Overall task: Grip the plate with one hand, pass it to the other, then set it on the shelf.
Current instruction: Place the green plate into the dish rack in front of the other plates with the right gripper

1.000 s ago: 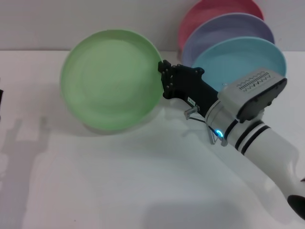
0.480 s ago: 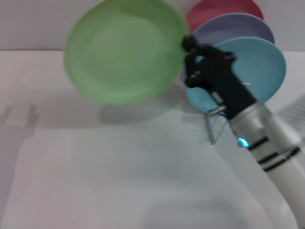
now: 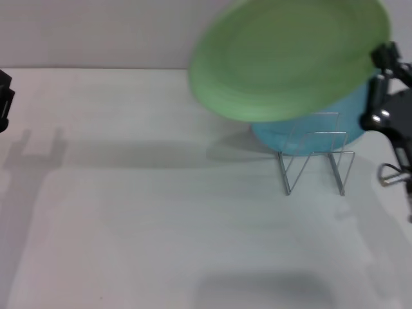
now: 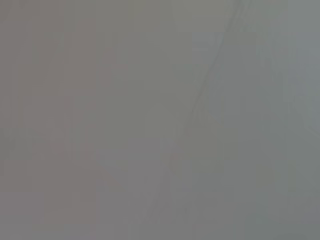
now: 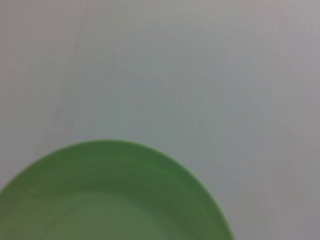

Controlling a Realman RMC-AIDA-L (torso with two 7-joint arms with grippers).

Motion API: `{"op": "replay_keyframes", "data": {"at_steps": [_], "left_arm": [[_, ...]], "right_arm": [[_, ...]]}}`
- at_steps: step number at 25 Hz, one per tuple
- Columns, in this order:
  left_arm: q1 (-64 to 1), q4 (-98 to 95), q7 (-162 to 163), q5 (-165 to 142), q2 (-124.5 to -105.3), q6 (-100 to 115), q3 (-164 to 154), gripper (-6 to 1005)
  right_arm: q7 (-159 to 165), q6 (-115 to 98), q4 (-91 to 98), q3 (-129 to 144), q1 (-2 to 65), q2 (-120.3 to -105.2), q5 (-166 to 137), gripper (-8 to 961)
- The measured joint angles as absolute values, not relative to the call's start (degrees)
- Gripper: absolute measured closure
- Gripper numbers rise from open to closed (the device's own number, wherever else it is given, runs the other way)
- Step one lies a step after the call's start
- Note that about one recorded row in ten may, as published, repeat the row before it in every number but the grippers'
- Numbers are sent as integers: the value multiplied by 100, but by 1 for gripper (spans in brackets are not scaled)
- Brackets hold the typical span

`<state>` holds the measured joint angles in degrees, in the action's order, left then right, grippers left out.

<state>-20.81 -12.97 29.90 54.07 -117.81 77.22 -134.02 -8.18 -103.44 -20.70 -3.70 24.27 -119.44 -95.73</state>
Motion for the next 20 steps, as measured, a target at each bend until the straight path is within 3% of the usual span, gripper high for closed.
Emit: {"op": "replay_keyframes", "data": {"at_steps": [8, 20], "left_arm": [[-2269, -1349, 2999, 5397, -11780, 7417, -13432, 304], [-2289, -1599, 3003, 5396, -11803, 7317, -13452, 304]], "right_arm": [[-311, -10489, -1049, -616, 2033, -11928, -9531, 937], [216, -10421, -77, -711, 1995, -11903, -9546, 937]]}}
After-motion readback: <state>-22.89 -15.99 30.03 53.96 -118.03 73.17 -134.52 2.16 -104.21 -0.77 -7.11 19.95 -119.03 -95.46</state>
